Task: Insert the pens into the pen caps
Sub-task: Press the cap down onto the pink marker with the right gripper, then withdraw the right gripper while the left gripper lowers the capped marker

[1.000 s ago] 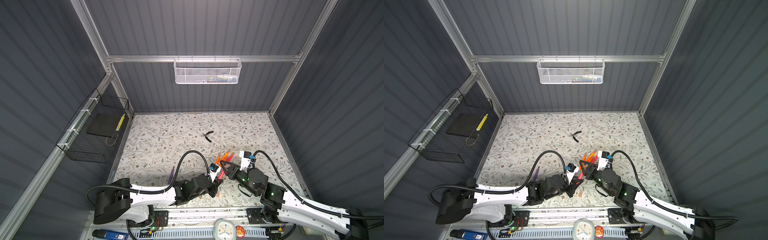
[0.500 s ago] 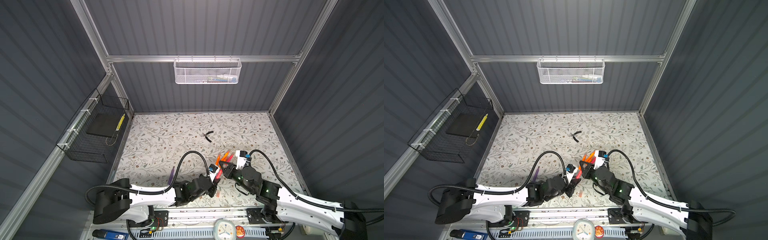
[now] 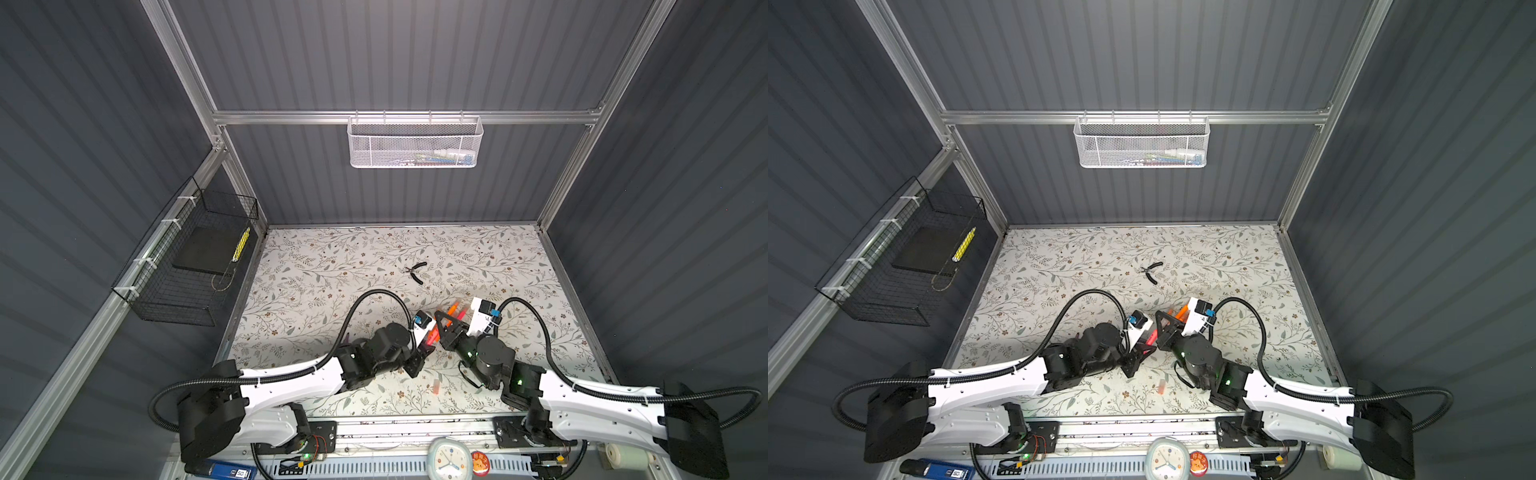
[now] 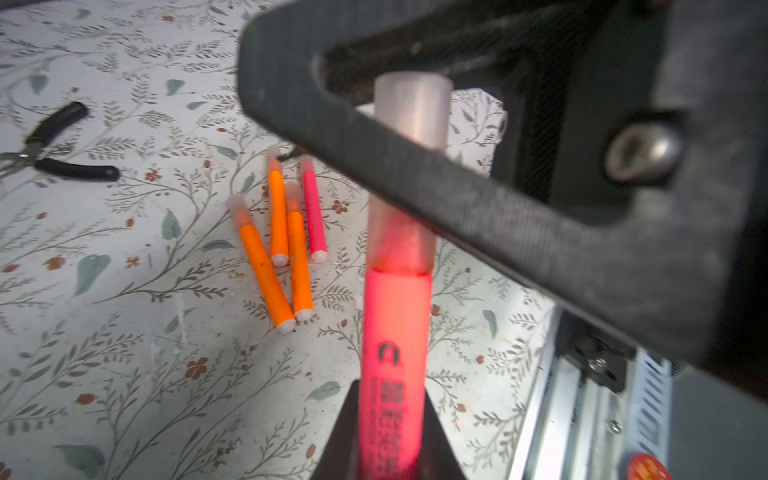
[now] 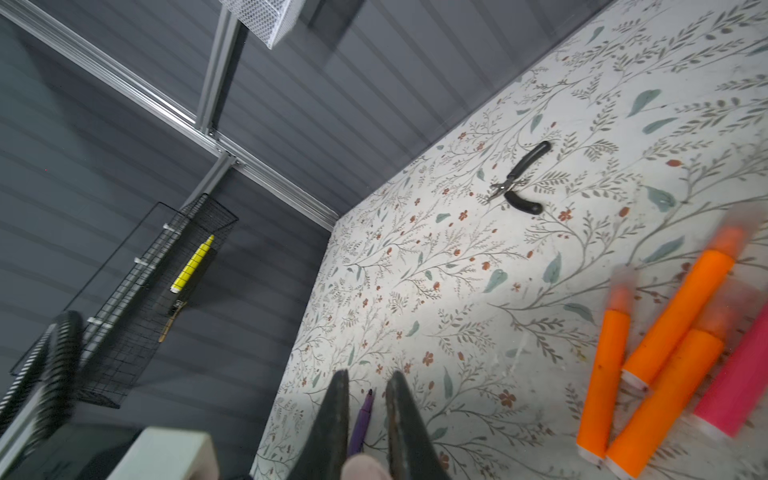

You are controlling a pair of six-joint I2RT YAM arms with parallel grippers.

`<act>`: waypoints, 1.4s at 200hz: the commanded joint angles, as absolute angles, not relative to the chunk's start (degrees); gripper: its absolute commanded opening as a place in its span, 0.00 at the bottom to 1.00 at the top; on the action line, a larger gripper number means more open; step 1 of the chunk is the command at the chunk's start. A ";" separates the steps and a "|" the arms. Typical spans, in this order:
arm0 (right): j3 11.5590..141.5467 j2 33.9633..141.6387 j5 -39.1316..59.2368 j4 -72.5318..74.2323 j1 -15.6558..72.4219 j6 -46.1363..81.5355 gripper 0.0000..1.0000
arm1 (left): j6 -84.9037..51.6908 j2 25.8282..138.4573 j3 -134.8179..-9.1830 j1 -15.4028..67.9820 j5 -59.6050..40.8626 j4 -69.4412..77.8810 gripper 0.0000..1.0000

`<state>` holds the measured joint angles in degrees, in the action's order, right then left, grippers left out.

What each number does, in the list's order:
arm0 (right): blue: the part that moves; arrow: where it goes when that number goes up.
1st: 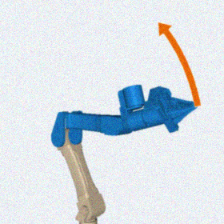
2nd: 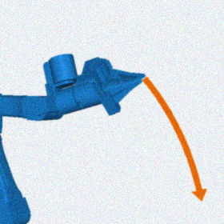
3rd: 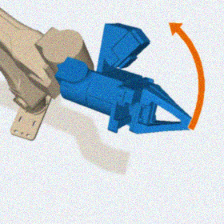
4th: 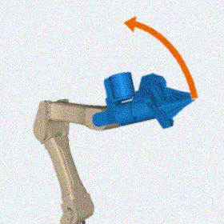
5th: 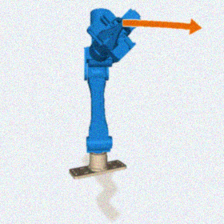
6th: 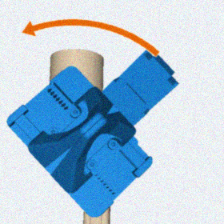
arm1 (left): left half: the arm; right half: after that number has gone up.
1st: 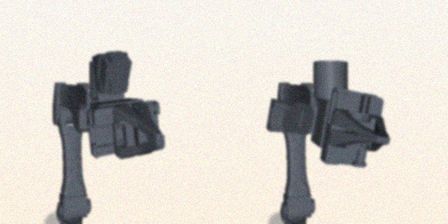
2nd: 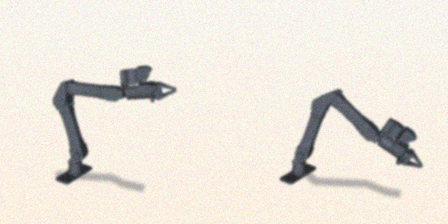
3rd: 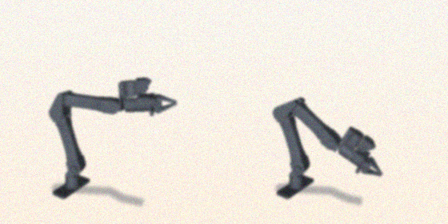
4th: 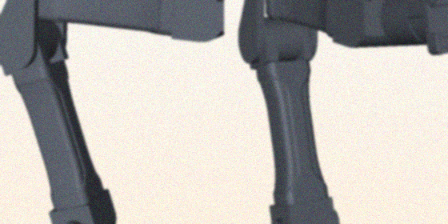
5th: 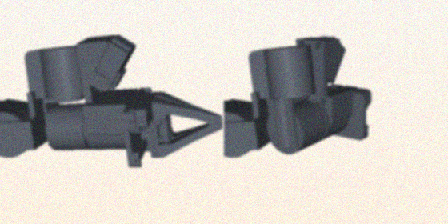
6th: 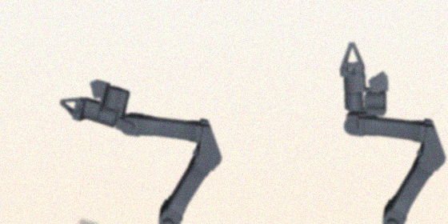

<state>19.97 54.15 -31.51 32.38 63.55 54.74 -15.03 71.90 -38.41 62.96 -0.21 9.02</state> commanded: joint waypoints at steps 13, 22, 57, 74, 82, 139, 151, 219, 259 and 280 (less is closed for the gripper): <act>14.24 54.64 -13.92 39.97 69.12 48.89 0.00 | -21.49 68.07 -40.08 53.73 1.41 22.72 0.00; 13.74 54.80 -13.96 41.04 69.79 48.24 0.00 | -21.08 67.79 -40.15 53.57 1.64 22.34 0.00; 15.30 56.17 -19.59 36.95 74.04 50.39 0.00 | -19.85 67.75 -40.34 53.65 8.74 21.38 0.00; 15.95 58.35 -24.55 34.04 77.45 58.58 0.00 | -19.18 68.22 -40.42 53.70 13.90 21.62 0.00; 16.49 59.92 -25.69 34.88 78.97 60.02 0.00 | -19.01 68.37 -40.43 53.66 15.61 21.79 0.00; 22.10 62.65 -33.27 24.91 82.80 66.10 0.00 | -18.89 69.35 -40.79 54.04 22.16 21.22 0.00; 21.53 61.76 -33.44 26.67 82.84 64.15 0.00 | -18.95 69.70 -40.48 54.02 21.74 21.08 0.00; 19.60 52.57 -39.34 18.30 80.86 62.10 0.00 | -19.60 71.39 -37.60 54.09 15.50 20.23 0.00; 16.15 40.30 -44.69 7.09 78.77 63.58 0.59 | -21.38 74.92 -34.90 54.01 10.62 19.73 0.00; 14.50 31.95 -48.64 -2.61 78.18 66.39 0.76 | -23.51 77.21 -34.51 54.00 10.66 17.96 0.00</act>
